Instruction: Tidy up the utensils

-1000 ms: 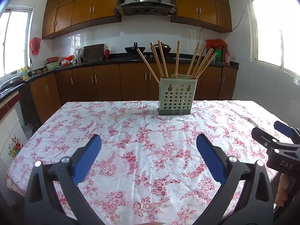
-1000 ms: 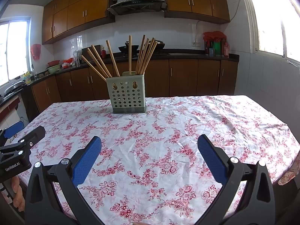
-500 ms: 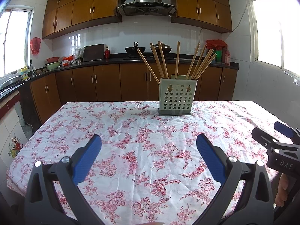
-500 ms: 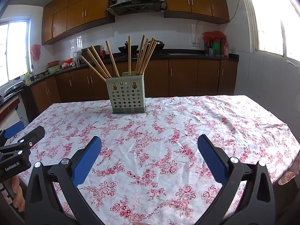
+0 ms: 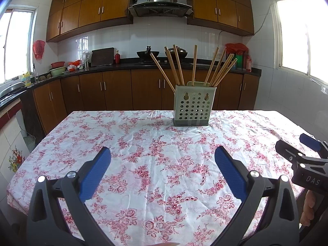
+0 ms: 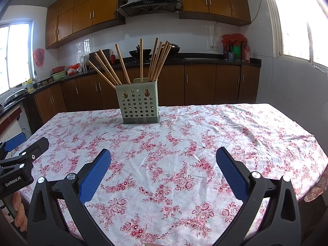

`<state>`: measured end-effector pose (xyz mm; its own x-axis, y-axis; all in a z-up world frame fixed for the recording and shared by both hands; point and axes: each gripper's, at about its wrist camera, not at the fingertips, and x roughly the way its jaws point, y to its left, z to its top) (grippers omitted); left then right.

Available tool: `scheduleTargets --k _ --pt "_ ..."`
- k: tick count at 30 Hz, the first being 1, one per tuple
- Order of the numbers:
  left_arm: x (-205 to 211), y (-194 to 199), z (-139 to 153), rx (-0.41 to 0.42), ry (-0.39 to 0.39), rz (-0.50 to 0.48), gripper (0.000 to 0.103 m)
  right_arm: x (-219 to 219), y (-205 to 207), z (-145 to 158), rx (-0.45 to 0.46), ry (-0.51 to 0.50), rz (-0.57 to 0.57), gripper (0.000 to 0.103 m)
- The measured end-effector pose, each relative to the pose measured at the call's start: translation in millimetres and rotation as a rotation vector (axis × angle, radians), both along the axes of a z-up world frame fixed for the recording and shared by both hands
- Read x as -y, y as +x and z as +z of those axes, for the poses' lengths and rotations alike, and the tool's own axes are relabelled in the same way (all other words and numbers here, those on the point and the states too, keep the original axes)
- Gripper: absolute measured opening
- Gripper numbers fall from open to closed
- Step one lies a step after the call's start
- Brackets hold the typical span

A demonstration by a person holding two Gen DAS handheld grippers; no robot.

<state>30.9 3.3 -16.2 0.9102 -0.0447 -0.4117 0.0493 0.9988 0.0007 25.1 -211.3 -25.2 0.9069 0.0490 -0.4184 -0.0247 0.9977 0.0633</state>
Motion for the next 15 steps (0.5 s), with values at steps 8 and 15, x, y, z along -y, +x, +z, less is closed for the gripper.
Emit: scheduleTargets --k 8,15 --pt "-0.2 0.0 -0.3 -0.001 -0.001 0.0 0.099 -0.6 0.2 0.3 -0.001 0.001 -0.001 0.101" --pt "-1.0 0.4 -2.3 -0.005 -0.003 0.001 0.099 -0.6 0.0 0.5 -0.001 0.001 -0.001 0.101"
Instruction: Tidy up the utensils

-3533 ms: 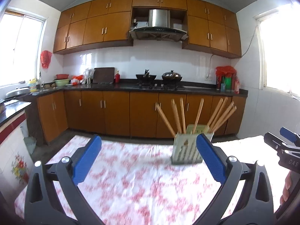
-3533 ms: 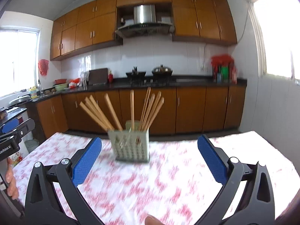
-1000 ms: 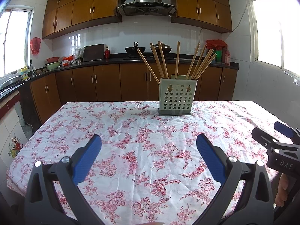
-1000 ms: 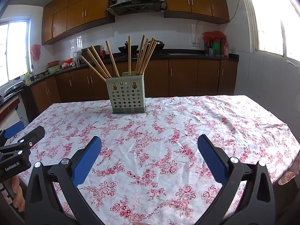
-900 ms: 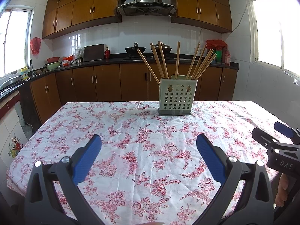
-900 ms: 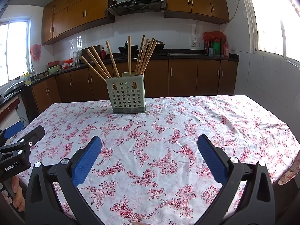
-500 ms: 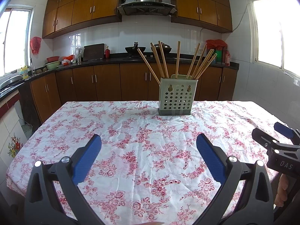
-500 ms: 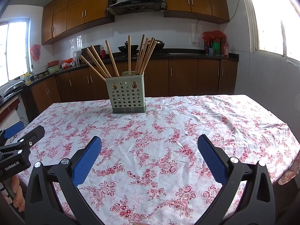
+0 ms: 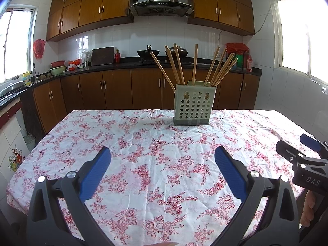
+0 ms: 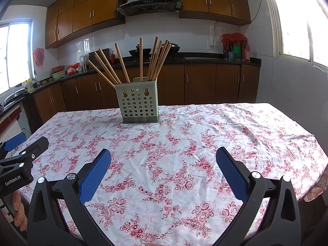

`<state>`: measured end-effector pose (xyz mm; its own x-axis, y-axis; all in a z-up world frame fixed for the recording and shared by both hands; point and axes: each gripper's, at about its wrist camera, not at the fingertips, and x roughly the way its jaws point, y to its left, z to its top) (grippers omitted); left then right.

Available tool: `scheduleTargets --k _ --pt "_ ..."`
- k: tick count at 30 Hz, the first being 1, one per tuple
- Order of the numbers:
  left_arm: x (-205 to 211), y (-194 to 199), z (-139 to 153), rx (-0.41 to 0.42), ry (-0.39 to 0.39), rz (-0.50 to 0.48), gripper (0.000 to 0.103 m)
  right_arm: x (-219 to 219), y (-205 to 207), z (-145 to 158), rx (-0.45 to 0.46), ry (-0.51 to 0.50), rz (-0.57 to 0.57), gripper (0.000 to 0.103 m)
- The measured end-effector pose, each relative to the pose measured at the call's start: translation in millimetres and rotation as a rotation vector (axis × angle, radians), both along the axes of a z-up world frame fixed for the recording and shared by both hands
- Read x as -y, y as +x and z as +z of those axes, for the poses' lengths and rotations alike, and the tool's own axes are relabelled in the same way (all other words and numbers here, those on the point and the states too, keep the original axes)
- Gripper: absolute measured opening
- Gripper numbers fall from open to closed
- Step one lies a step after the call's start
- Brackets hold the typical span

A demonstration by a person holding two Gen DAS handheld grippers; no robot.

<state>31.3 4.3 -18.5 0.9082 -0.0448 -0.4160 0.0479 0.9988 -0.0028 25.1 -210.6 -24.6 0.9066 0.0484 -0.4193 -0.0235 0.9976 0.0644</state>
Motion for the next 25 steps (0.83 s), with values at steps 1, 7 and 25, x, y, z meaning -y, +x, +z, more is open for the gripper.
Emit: scheduleTargets --k 1,7,25 --pt "0.3 0.2 -0.3 -0.001 0.0 0.0 0.099 -0.1 0.2 -0.1 0.0 -0.001 0.0 0.101" --pt "-0.1 0.7 -0.7 -0.004 0.0 -0.001 0.099 -0.1 -0.1 0.1 0.0 0.001 -0.001 0.101" --pt "-1.1 2.9 0.0 -0.016 -0.004 0.001 0.099 -1.5 0.5 -1.4 -0.004 0.004 -0.005 0.101"
